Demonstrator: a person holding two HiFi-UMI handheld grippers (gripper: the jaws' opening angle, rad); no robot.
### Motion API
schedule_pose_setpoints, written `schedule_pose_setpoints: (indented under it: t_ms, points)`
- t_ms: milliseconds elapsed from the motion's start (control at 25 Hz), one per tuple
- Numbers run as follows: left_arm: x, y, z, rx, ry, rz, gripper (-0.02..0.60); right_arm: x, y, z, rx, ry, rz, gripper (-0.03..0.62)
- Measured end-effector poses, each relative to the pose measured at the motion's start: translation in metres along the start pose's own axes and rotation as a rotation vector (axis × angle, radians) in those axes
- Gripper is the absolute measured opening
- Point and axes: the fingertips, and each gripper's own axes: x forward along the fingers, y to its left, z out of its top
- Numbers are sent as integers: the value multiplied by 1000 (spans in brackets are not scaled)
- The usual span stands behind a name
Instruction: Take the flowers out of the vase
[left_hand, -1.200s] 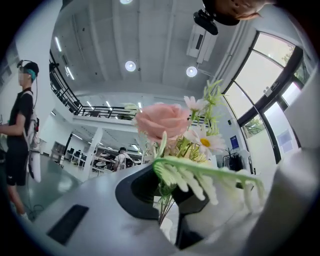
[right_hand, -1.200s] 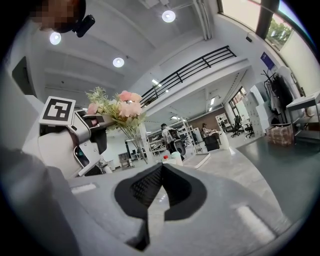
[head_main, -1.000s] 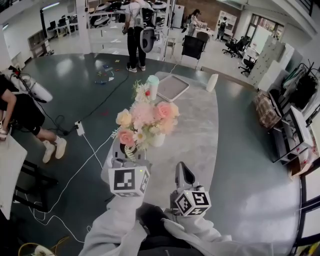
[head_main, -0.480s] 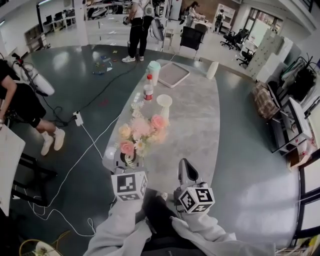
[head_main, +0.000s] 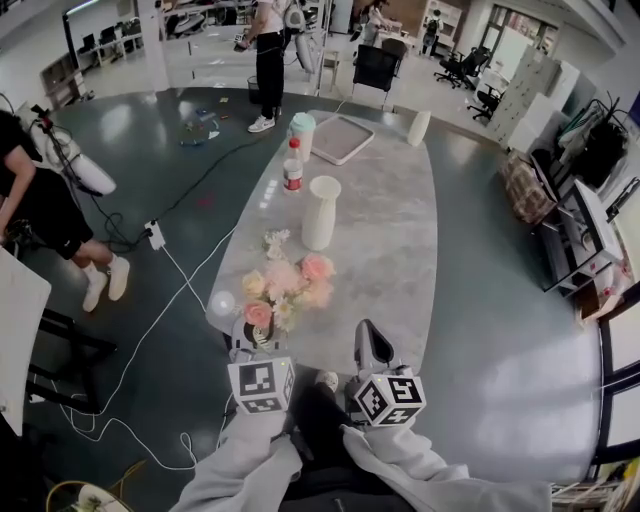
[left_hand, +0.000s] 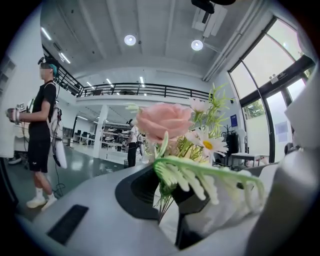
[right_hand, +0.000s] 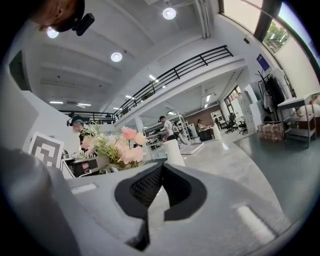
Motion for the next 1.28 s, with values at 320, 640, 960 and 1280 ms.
schedule_pose_setpoints:
  t_ms: [320,640,960,1280]
  points:
    - [-13,2,-5,4,11,18,37,4,15,-5,-52,31,52,0]
    - [-32,14,0,-1,8,47,37,5,38,-6,-68,45,109,0]
    - [-54,10,2,-9,0,53,37,-13,55,-3,-79,26,158,0]
    - [-75,2,2,-8,-7,38,37,-38,70,-7,-89,4,196,0]
